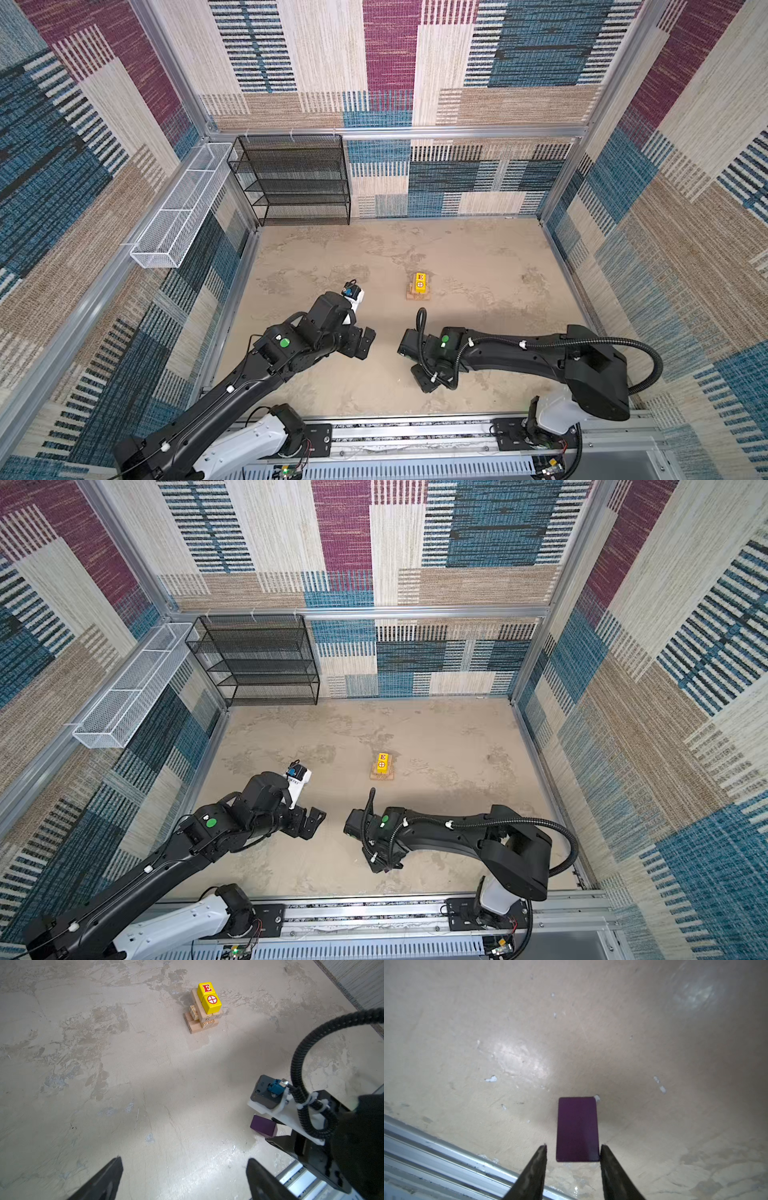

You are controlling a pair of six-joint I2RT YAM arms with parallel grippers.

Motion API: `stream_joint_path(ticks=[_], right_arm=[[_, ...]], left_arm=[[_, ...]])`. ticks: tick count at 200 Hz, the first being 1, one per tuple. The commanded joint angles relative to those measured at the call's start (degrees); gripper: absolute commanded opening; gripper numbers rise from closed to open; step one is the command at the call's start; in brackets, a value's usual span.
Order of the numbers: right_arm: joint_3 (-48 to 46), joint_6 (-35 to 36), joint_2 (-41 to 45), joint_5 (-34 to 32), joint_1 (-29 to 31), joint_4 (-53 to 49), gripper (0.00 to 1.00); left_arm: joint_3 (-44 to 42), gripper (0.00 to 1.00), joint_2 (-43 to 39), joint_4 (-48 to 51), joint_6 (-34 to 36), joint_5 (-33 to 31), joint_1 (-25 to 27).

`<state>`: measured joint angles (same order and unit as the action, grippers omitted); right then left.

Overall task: Build the wood block tower
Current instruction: 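Carry the purple block over the yellow cubes with the right gripper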

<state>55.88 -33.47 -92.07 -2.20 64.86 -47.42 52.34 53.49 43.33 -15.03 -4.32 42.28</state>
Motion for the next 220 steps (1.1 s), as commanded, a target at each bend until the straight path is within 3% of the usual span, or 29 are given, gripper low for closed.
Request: stream_joint_path(ticks=[1,66,126,181,220], right_arm=[[0.2,0.3,-0.8,-1.6,0.0,-0.1,0.44],[0.4,1.0,-0.8,-1.6,0.0,0.5,0.35],[5.1,-0.4,-0.7,-2.3,0.0,-3.4,0.00],[24.0,-4.2,-1.9,-9.8,-0.6,-13.4,0.00],[33.1,-7.9,-5.8,-15.3,-6.1,-20.8,0.00]], left_arm=[[-0.1,0.97,-0.3,0.2,0.3,-0.3,0.0],[-0.3,0.97,-0.4,0.1,0.2,0.1,0.0],[-0.5,0.97,-1.4,-0.1,-0.5,0.3,-0.1],[-2.8,0.97,-0.1,-4.7,-6.6,2.1,0.0],[-2.8,0.97,1.6,-7.8,-8.3,2.4,0.0]])
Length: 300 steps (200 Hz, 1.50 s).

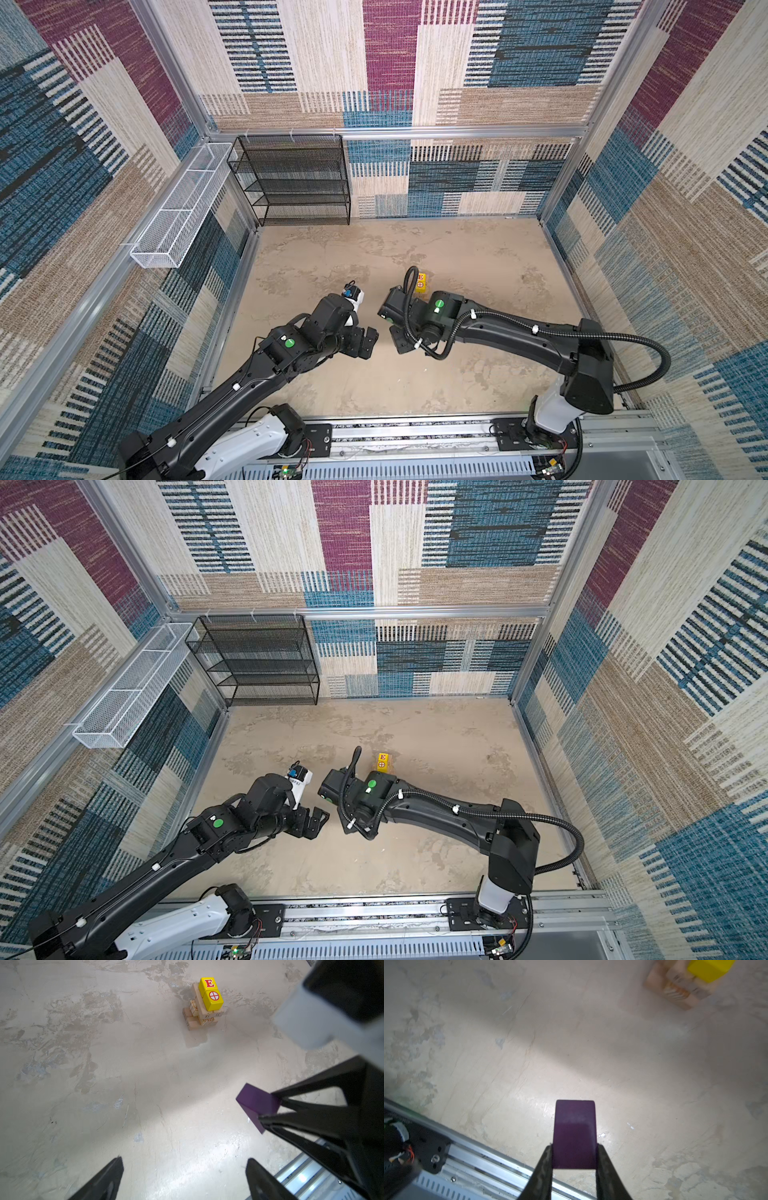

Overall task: Build the wood block tower
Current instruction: 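Carry the purple block over the yellow cubes with the right gripper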

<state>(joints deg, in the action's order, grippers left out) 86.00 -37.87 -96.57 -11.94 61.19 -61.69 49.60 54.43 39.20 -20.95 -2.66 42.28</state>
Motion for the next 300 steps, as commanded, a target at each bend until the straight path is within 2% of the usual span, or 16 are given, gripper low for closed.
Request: stream_joint_path(ticks=[1,108,176,300], right_arm=[[3.0,-3.6,-1.4,-5.5,-2.6,-6.5,0.00],[19.1,0.1,-12.4,-10.6,-17.4,-9.5,0.00],[25.8,2.3,-18.7,-7.7,-20.8,-7.1,0.00],[26.7,2.8,-23.1,0.1,-23.9,-4.0,0.00]], left_arm=[[-0.1,0.97,0.7,-3.7,-2.4,0.7,0.0],[0.7,0.97,8.6,-8.4,-1.0,2.6,0.0],[1.2,0.96,10.6,-9.5,-0.4,3.6,0.0],[1.5,0.96,11.9,-9.1,0.5,2.9,-0.2]])
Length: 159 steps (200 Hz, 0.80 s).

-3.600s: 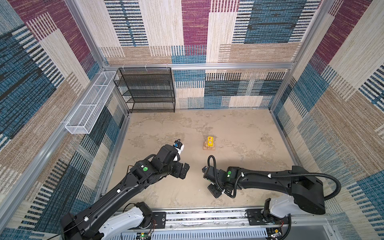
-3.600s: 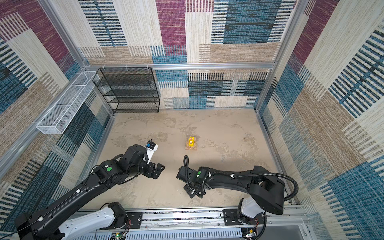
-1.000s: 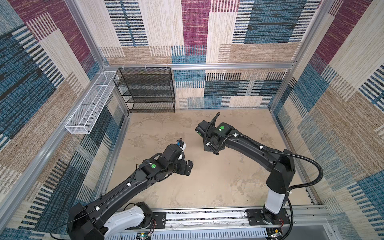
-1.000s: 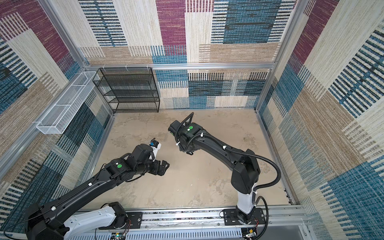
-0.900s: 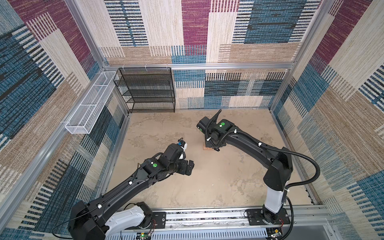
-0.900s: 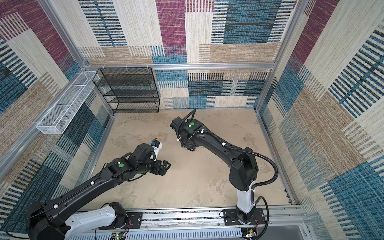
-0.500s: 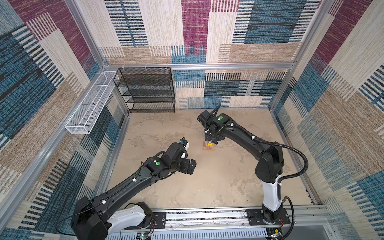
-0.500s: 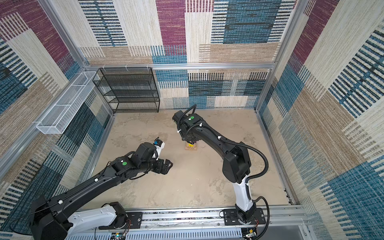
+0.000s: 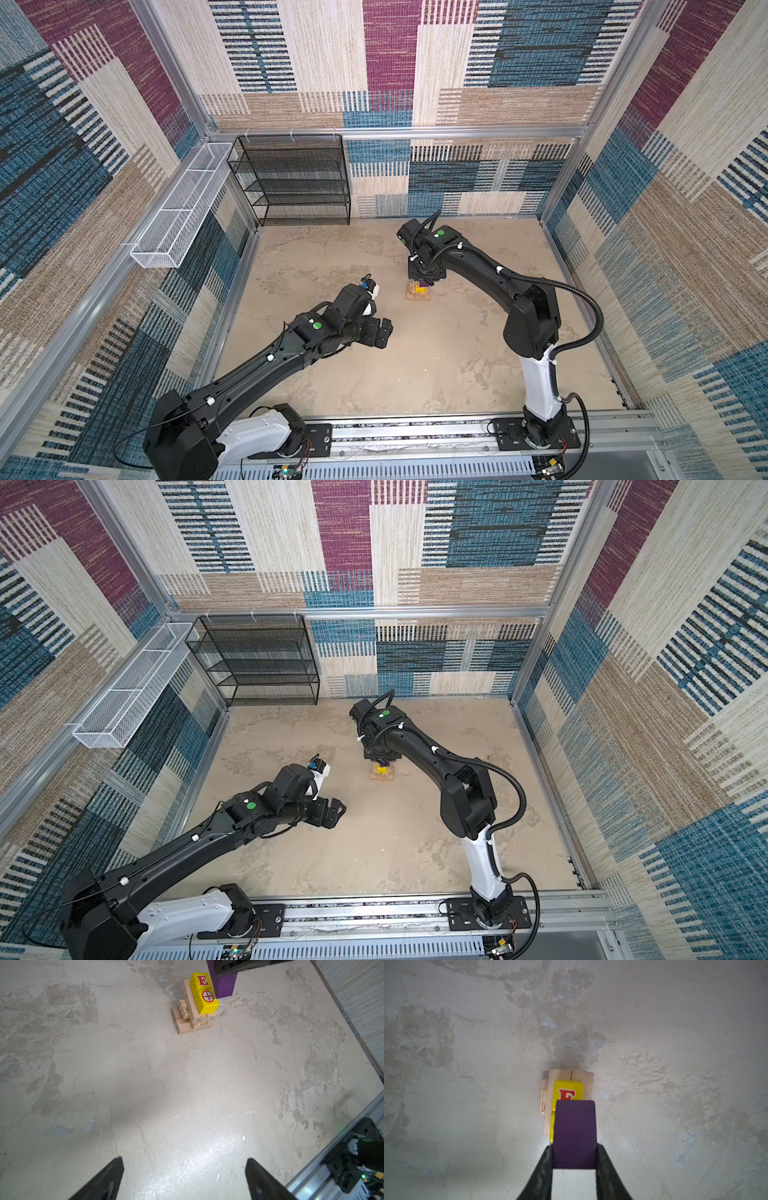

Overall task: Build the wood block tower
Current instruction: 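Carry the purple block over the yellow cubes with the right gripper, then lower the purple block onto the yellow cubes atop the stack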

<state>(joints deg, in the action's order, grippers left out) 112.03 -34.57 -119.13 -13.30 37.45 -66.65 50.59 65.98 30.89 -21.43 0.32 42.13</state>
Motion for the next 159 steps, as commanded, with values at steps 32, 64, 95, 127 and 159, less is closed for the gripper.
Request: stream_joint_path(ticks=[32,64,95,127,159], right_arm=[[1.8,-0.8,-1.4,0.9,-0.2,0.0,0.00],[3.5,-1.4,-2.4,-0.2,-0.4,-1.6,0.00],[4.4,-2.6,-2.9,0.2,-0.6,-1.9,0.00],[5.0,-3.5,-3.5,1.1,-1.0,-2.3,0.00],[4.9,-4.0,-3.7,1.9,-1.2,-2.2,0.00]], left_arm=[[0.5,0.96,1.1,-1.1,0.7,0.4,-0.1],[0.4,0.96,1.1,-1.2,0.8,0.5,-0.1],[0.4,0.96,1.0,-1.1,0.8,0.1,-0.2],[0.3,0.96,0.7,-1.0,0.9,0.0,-0.3],[0.3,0.97,0.5,-0.8,1.0,0.0,-0.3]])
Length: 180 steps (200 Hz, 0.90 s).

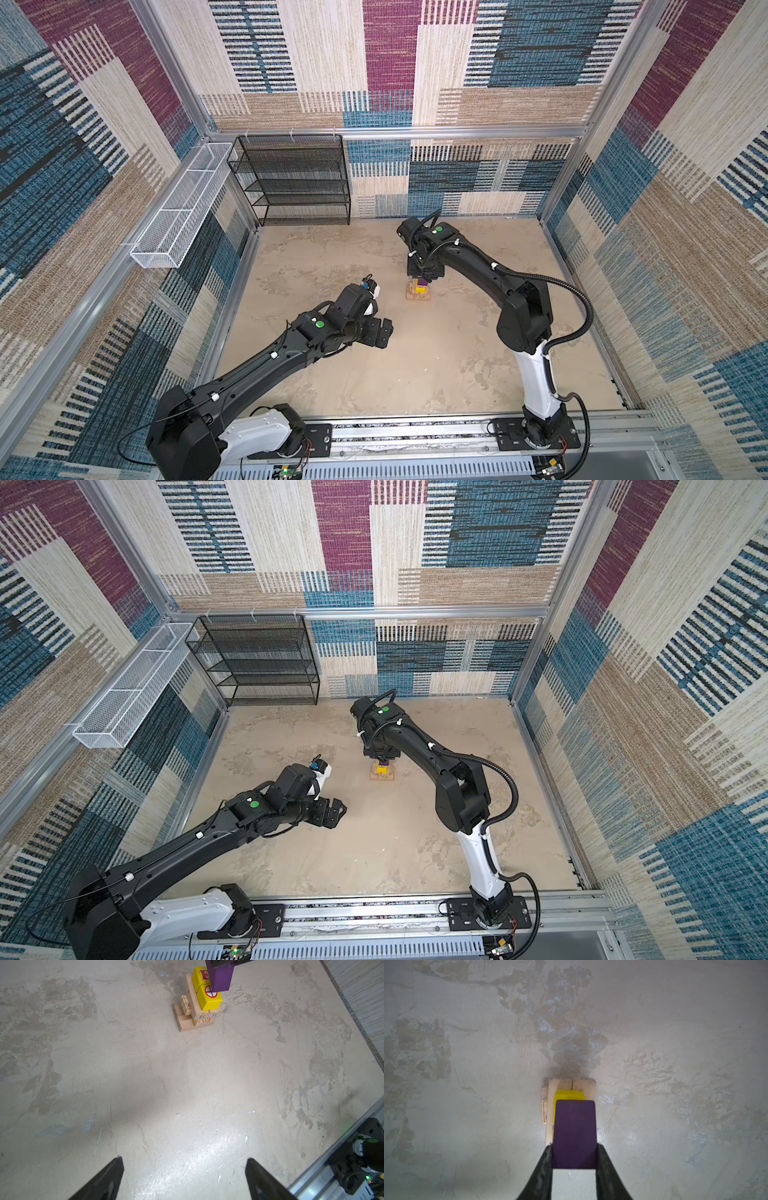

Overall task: Build the wood block tower
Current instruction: 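Lower the purple block onto the yellow cubes atop the stack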

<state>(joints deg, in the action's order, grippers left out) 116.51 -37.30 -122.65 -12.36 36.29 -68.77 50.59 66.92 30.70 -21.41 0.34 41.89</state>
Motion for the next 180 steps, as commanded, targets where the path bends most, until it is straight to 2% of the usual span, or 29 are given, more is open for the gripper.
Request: stream_joint_path(ticks=[1,142,180], right_arm=[[0.4,-1.3,-0.2,1.0,-0.1,-0.1,0.00],[0.3,-1.4,0.0,1.5,-0.1,0.8,0.00],[0.2,-1.2,0.2,1.7,-0.1,1.1,0.04]], left_arm=[[0.3,0.96,-0.5,-0.6,0.9,-0.1,-0.1],[0.0,0.97,-0.4,-0.7,1.3,0.0,-0.5],[0.1,0.96,-0.1,-1.0,1.4,0.1,-0.6]])
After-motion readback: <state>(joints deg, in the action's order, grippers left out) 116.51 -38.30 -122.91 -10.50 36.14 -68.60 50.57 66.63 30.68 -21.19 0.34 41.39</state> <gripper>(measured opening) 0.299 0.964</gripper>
